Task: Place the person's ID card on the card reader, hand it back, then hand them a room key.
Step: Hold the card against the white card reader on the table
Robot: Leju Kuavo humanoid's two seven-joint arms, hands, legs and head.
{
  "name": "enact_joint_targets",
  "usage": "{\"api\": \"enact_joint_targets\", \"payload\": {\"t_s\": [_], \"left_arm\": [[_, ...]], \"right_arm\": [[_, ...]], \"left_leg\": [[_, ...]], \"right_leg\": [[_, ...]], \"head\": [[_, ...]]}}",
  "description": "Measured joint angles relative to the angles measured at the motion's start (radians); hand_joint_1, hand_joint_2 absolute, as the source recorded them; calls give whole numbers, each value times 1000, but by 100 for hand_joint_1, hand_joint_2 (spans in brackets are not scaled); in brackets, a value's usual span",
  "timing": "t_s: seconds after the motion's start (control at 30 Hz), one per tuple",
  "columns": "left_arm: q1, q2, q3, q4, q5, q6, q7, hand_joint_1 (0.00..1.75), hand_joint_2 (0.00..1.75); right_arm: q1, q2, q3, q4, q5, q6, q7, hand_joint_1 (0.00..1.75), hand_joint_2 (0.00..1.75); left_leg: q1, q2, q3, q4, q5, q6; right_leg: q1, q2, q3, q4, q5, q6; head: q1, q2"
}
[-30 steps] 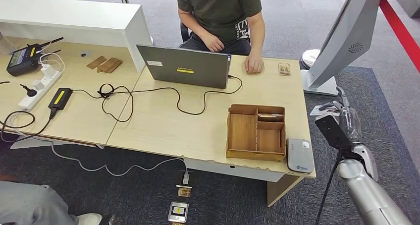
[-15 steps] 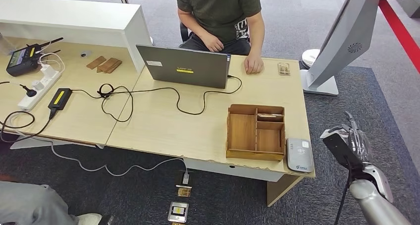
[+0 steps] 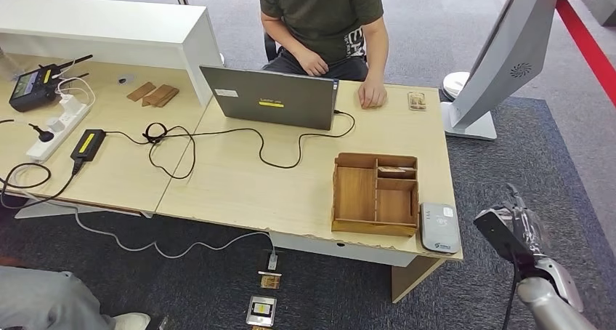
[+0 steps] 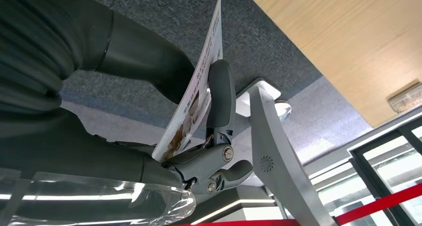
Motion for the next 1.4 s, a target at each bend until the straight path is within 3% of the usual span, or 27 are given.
{"api": "enact_joint_targets", "payload": {"t_s": [0.47,0.6,0.9,1.4], "left_arm": [[0,1,14,0,0,-19,-5,0,0],[0,3,15,0,0,-32,-10,0,0],[2,10,15,0,0,-41,-11,0,0],[2,13,15,0,0,-41,-11,0,0]], "right_arm": [[0,68,23,11,4,38,-44,175,175],[-9,80,29,-66,-2,71,3,175,175],[-23,76,50,-228,-2,96,46,175,175],[-22,61,75,-312,-2,96,46,175,175]], "left_leg": [[0,0,0,0,0,0],[0,0,0,0,0,0],[0,0,0,0,0,0],[0,0,0,0,0,0]], "right_leg": [[0,0,0,0,0,0],[0,0,0,1,0,0],[0,0,0,0,0,0],[0,0,0,0,0,0]], "head": [[0,0],[0,0],[0,0],[0,0]]}}
